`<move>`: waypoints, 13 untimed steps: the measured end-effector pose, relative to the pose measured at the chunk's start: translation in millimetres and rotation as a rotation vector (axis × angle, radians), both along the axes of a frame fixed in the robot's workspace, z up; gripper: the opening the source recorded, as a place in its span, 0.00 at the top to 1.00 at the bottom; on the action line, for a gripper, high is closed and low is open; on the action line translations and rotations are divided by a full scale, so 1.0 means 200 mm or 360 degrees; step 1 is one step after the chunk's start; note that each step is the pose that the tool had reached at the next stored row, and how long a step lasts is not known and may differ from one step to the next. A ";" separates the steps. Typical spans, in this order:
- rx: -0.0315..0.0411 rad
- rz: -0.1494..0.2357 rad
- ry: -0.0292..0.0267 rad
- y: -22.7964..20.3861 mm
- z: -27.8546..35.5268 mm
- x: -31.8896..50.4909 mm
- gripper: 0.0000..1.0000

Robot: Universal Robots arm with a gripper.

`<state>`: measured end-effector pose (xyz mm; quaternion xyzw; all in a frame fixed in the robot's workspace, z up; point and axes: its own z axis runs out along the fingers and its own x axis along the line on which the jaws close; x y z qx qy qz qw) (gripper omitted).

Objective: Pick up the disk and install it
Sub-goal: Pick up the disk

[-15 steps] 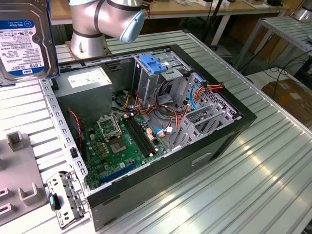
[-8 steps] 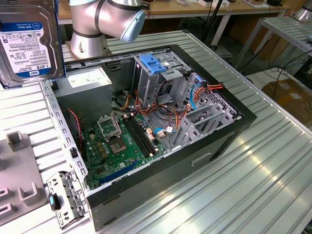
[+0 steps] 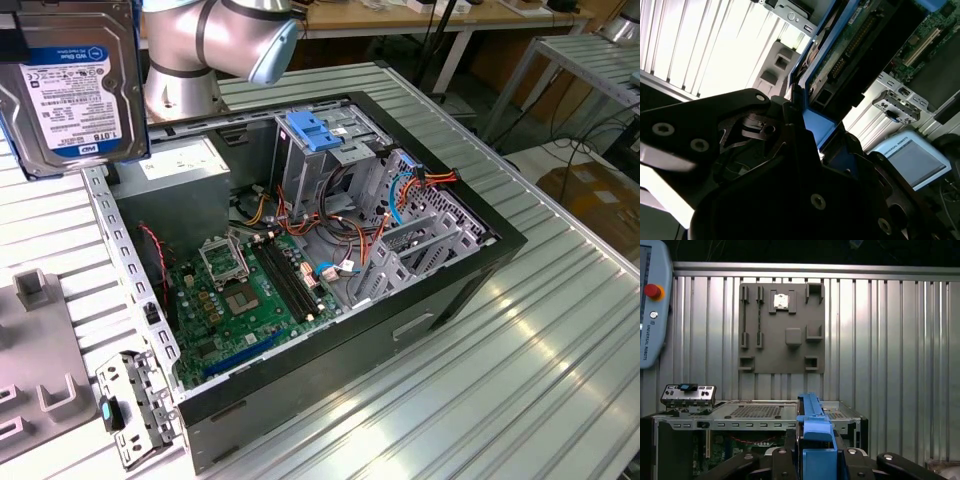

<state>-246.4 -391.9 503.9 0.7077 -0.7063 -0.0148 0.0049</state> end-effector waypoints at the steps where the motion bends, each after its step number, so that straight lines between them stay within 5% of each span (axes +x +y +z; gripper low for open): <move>1: 0.0000 0.0000 0.00005 -0.001 0.000 0.010 0.63; 13: 0.0000 0.0000 0.00076 -0.020 0.000 0.129 0.63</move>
